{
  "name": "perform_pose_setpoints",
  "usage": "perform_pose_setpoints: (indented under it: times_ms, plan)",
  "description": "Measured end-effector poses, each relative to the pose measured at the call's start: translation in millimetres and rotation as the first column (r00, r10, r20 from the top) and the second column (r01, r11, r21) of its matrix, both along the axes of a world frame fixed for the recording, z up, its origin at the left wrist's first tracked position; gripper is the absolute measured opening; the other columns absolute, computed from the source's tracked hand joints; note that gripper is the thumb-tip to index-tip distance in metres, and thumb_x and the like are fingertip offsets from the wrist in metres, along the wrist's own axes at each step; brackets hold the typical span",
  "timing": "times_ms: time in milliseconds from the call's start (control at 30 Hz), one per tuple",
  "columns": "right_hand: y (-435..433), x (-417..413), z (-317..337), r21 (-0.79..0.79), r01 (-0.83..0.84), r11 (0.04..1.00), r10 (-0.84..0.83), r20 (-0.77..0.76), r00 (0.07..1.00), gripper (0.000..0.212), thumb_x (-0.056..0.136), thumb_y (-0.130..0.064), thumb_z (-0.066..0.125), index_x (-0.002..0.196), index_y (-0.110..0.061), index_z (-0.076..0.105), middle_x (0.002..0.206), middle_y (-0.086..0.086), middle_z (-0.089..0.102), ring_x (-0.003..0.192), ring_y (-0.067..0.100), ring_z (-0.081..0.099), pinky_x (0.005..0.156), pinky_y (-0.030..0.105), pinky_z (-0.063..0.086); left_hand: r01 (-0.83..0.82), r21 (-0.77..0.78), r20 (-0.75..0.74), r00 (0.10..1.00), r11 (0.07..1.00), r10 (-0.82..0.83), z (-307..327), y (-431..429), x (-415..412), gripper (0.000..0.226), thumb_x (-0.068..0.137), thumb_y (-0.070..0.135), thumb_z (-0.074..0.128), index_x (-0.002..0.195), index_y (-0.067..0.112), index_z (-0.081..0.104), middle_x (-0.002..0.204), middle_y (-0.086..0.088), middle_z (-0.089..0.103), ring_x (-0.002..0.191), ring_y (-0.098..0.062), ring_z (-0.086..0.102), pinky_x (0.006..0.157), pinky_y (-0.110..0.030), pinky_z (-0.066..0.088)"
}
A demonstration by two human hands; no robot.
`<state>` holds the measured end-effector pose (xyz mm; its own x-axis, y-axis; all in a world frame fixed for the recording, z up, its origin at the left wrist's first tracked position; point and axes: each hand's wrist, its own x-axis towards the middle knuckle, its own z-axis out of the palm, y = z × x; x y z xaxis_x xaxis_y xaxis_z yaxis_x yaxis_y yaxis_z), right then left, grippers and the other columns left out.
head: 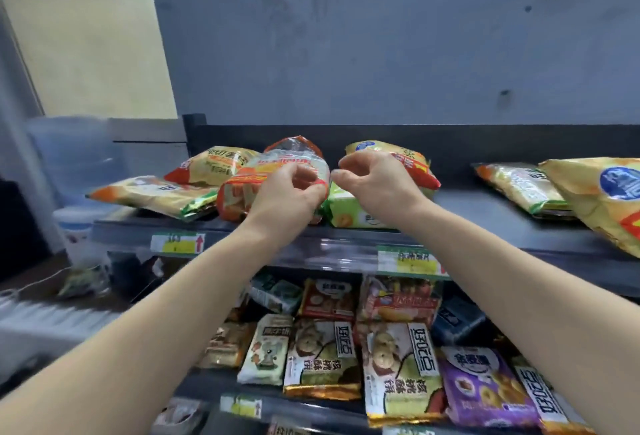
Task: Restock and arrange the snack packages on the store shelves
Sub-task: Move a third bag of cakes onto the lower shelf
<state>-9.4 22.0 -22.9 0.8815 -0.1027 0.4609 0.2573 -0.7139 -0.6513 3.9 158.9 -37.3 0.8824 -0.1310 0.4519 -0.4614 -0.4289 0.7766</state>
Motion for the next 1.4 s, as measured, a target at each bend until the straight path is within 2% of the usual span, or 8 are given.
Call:
perform_pose_setpoints:
  times_ms: [133, 267, 400, 700, 833, 1133, 1233, 1400]
  plan:
    - [13, 32, 9, 0.074, -0.091, 0.993, 0.099, -0.114, 0.988, 0.043, 0.092, -0.035, 0.057, 0.124, -0.008, 0.058, 0.124, 0.007, 0.061, 0.112, 0.020, 0.057, 0.093, 0.031, 0.045, -0.229, 0.034, -0.016, 0.973, 0.973, 0.229, 16, 26, 26, 0.024, 0.092, 0.021, 0.057, 0.114, 0.013, 0.056, 0.103, -0.001, 0.057, 0.076, -0.007, 0.053, 0.059, -0.016, 0.042]
    - [27, 51, 13, 0.149, -0.077, 0.986, 0.115, -0.267, 0.957, 0.043, 0.091, -0.037, 0.056, 0.119, -0.005, 0.059, 0.115, 0.009, 0.062, 0.090, 0.019, 0.058, 0.072, 0.031, 0.047, -0.395, 0.117, -0.099, 0.908, 0.911, 0.407, 20, 47, 58, 0.034, 0.090, 0.029, 0.058, 0.118, 0.011, 0.055, 0.119, -0.009, 0.059, 0.105, -0.025, 0.058, 0.089, -0.039, 0.052]
    - [36, 66, 14, 0.165, -0.020, 0.986, 0.080, -0.369, 0.926, 0.046, 0.093, -0.040, 0.054, 0.122, -0.005, 0.051, 0.103, 0.004, 0.049, 0.084, 0.016, 0.046, 0.073, 0.027, 0.039, -0.336, 0.137, -0.305, 0.880, 0.932, 0.363, 13, 54, 76, 0.043, 0.093, 0.033, 0.055, 0.125, 0.004, 0.051, 0.120, -0.008, 0.059, 0.105, -0.025, 0.058, 0.088, -0.037, 0.051]
    - [50, 83, 21, 0.290, 0.164, 0.943, -0.012, -0.460, 0.888, 0.051, 0.091, -0.031, 0.060, 0.132, -0.004, 0.045, 0.134, 0.011, 0.052, 0.118, 0.028, 0.054, 0.095, 0.034, 0.046, -0.211, -0.016, -0.558, 0.813, 0.977, 0.166, 12, 73, 97, 0.054, 0.086, 0.040, 0.064, 0.126, 0.007, 0.050, 0.120, -0.008, 0.059, 0.110, -0.028, 0.059, 0.088, -0.037, 0.050]
    - [60, 87, 16, 0.490, 0.245, 0.836, -0.031, -0.404, 0.914, 0.047, 0.086, -0.021, 0.064, 0.127, -0.003, 0.048, 0.116, 0.013, 0.061, 0.102, 0.030, 0.063, 0.089, 0.041, 0.053, -0.157, -0.178, -0.538, 0.842, 0.971, 0.038, 9, 79, 104, 0.037, 0.083, 0.024, 0.069, 0.110, 0.002, 0.057, 0.093, -0.011, 0.068, 0.079, -0.023, 0.067, 0.063, -0.034, 0.056]
    - [78, 60, 19, 0.723, 0.128, 0.679, -0.047, -0.131, 0.990, 0.022, 0.093, -0.013, 0.056, 0.112, -0.010, 0.044, 0.095, 0.008, 0.065, 0.076, 0.021, 0.069, 0.061, 0.032, 0.058, 0.030, -0.390, -0.325, 0.931, 0.920, -0.168, 12, 97, 100, 0.052, 0.078, 0.011, 0.074, 0.120, 0.007, 0.044, 0.107, -0.009, 0.063, 0.092, -0.022, 0.066, 0.076, -0.036, 0.056]
    - [86, 44, 14, 0.749, 0.089, 0.656, -0.060, -0.066, 0.996, 0.038, 0.091, -0.015, 0.059, 0.123, -0.016, 0.039, 0.097, 0.005, 0.062, 0.075, 0.019, 0.068, 0.057, 0.030, 0.056, 0.069, -0.441, -0.299, 0.929, 0.895, -0.219, 10, 105, 88, 0.062, 0.075, 0.023, 0.078, 0.123, 0.011, 0.041, 0.111, -0.007, 0.063, 0.097, -0.024, 0.066, 0.089, -0.044, 0.054]
    - [96, 17, 7, 0.701, 0.041, 0.712, -0.023, -0.035, 0.999, 0.045, 0.084, -0.023, 0.068, 0.123, -0.012, 0.050, 0.105, 0.007, 0.069, 0.081, 0.020, 0.072, 0.071, 0.036, 0.061, 0.064, -0.434, -0.281, 0.938, 0.899, -0.203, 5, 112, 61, 0.067, 0.067, 0.040, 0.081, 0.119, 0.018, 0.045, 0.116, -0.004, 0.062, 0.095, -0.021, 0.068, 0.088, -0.043, 0.055]
